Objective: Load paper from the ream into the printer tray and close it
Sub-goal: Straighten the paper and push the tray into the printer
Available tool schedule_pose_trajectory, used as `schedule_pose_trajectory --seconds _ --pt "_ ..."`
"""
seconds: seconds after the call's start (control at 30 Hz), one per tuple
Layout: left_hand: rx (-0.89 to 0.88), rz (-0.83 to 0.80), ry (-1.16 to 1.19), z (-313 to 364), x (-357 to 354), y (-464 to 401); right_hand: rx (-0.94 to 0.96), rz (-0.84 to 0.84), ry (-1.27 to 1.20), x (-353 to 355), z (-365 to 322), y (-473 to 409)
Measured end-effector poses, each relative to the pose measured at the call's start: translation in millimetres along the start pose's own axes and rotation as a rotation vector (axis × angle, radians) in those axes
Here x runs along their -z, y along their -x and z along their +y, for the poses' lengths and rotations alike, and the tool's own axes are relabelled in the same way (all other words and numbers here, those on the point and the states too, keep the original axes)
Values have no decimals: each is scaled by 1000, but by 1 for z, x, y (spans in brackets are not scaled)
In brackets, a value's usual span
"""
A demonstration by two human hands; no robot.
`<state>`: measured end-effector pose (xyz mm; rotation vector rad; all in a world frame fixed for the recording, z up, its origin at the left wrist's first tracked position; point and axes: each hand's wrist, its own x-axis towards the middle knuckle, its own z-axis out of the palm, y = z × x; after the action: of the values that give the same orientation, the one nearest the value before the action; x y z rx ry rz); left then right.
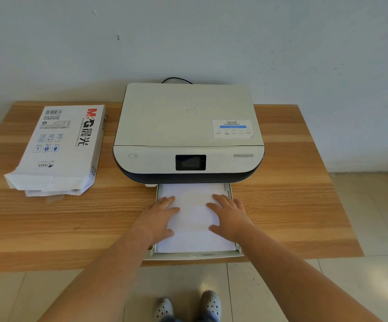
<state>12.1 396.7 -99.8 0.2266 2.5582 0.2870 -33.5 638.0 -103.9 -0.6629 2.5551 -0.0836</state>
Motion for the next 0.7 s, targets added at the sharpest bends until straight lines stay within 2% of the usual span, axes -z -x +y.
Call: schedule_pose_trajectory --seconds 0.57,0.7 --pt "-5 -3 -31 1 0 -4 -13 1 -11 0 -2 -1" --pt "-10 4 -23 0 2 -3 -16 63 -77 3 0 0"
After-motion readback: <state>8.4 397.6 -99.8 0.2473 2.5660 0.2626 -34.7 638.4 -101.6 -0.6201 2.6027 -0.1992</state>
